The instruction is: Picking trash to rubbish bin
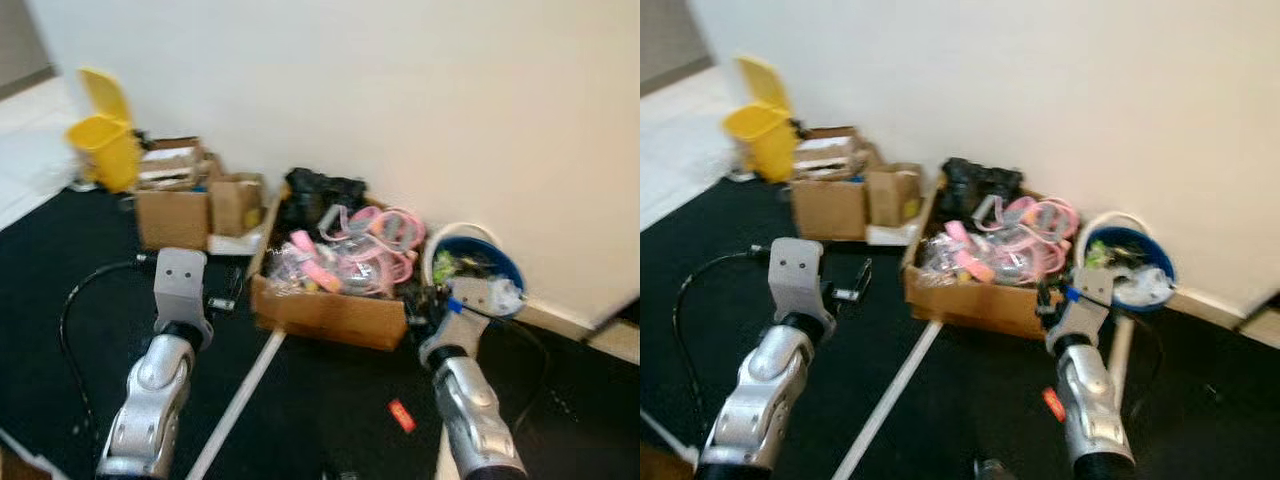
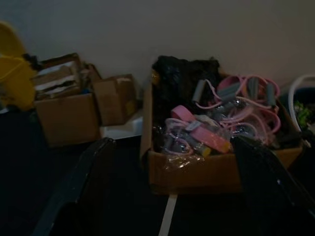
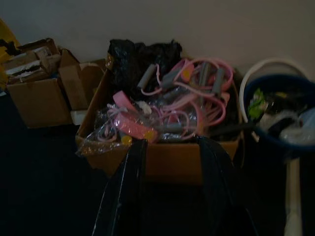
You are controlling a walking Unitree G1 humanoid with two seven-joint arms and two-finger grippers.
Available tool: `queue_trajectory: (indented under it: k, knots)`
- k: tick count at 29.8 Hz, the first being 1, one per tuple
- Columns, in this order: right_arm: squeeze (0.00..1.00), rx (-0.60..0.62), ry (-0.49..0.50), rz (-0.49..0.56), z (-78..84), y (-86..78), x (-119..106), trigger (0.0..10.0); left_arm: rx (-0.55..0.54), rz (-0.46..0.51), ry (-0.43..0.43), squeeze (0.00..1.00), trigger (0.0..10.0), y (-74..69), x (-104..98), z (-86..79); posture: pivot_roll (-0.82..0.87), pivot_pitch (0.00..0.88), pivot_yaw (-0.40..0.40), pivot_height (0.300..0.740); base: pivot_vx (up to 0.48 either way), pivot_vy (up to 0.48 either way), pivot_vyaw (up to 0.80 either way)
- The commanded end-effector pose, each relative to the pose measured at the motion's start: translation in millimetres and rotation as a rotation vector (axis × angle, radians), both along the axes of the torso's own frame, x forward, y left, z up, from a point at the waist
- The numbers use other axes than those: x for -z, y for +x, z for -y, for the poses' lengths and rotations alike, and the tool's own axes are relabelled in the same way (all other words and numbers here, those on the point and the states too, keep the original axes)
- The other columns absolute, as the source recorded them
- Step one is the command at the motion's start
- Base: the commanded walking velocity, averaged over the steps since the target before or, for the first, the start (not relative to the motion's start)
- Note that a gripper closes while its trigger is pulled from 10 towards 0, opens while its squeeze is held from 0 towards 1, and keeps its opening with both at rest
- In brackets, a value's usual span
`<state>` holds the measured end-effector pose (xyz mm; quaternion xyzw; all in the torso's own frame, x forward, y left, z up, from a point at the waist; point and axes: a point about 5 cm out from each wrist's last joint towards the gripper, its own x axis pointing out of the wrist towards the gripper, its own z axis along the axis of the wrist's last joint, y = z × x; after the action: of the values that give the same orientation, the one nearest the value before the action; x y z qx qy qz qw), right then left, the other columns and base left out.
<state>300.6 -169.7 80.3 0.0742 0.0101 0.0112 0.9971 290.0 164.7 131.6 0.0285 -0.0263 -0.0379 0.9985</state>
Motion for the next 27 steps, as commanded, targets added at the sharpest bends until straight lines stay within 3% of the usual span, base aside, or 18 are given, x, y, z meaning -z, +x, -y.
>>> queue_trajectory:
  k: [1, 27]
  knots:
    - [0.00, -0.001, -0.010, -0.025, 2.1, -1.9, 4.4, 10.0, -0.006, -0.026, -0.006, 0.00, 10.0, -2.6, 6.5, 0.0, 0.06, 0.143, 0.016, 0.740, 0.000, 0.000, -0.80]
    - [0.00, -0.015, -0.020, -0.028, 4.8, 1.7, 5.0, 10.0, -0.009, -0.027, -0.001, 0.00, 10.0, -2.8, 9.1, 2.6, 0.05, 0.121, 0.003, 0.740, 0.000, 0.000, -0.80]
